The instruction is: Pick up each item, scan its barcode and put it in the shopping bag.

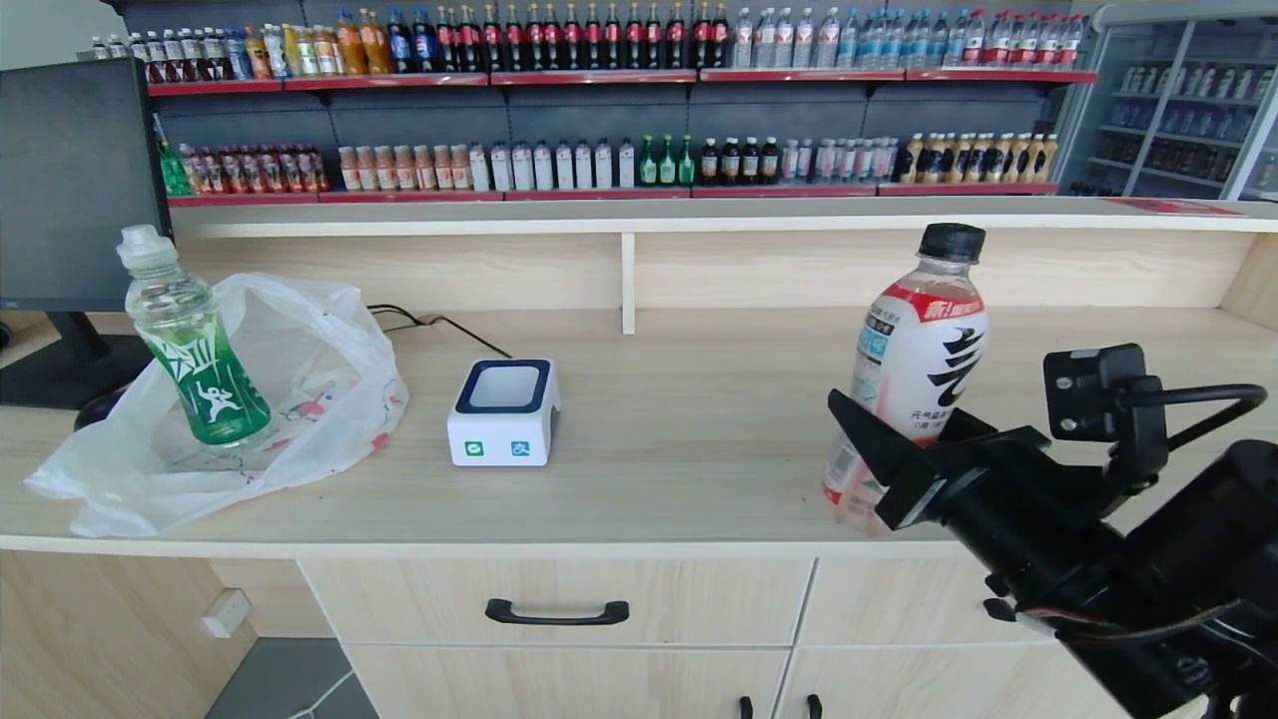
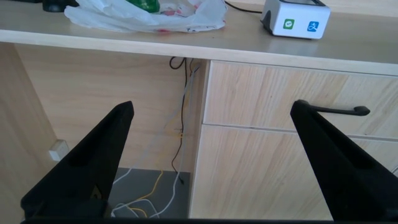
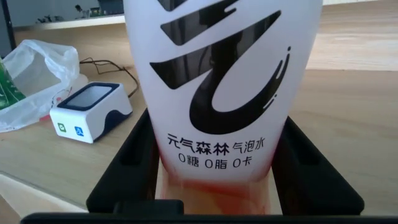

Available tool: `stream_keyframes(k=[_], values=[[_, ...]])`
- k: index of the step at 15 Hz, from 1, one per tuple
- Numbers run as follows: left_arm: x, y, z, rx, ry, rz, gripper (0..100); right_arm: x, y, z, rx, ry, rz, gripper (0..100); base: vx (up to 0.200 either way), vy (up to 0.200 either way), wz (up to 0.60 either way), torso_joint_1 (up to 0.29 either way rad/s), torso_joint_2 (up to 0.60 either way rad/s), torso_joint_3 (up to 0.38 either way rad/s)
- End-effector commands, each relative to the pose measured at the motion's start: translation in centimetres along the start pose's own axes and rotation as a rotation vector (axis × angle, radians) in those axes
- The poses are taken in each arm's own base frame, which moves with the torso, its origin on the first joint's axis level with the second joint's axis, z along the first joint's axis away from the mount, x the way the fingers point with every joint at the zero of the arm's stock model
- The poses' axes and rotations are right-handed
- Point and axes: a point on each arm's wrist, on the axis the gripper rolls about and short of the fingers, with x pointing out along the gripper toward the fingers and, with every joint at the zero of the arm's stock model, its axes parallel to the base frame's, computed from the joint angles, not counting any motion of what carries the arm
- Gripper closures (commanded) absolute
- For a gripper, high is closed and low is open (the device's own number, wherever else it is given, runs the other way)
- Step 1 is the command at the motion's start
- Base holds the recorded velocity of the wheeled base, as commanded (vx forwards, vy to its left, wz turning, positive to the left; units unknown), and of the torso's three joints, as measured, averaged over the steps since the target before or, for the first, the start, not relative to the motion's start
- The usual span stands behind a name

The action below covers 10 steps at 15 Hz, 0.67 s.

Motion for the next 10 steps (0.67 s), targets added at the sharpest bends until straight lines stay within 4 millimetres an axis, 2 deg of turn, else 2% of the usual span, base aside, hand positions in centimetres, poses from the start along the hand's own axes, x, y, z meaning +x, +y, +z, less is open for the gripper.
stream_keyframes(k=[1, 3, 4, 10], values=[[0.0, 0.0, 0.0, 0.0, 0.001, 0.001, 0, -3.5, -0.4, 1.5, 0.002, -0.025, 0.035, 100, 0.0, 0.0, 0.0, 0.0, 0.0, 0.0], [0.0, 0.0, 0.0, 0.0, 0.001, -0.001, 0, -4.6, -0.3, 2.1, 0.019, -0.042, 0.066, 100, 0.0, 0.0, 0.0, 0.0, 0.0, 0.0], [0.0, 0.0, 0.0, 0.0, -0.001, 0.001, 0, -4.6, -0.2, 2.4, 0.046, -0.057, 0.087, 100, 0.0, 0.0, 0.0, 0.0, 0.0, 0.0], [0.0, 0.0, 0.0, 0.0, -0.001, 0.001, 0, -5.0, 0.6, 3.2, 0.151, -0.049, 0.495, 100, 0.0, 0.0, 0.0, 0.0, 0.0, 0.0]])
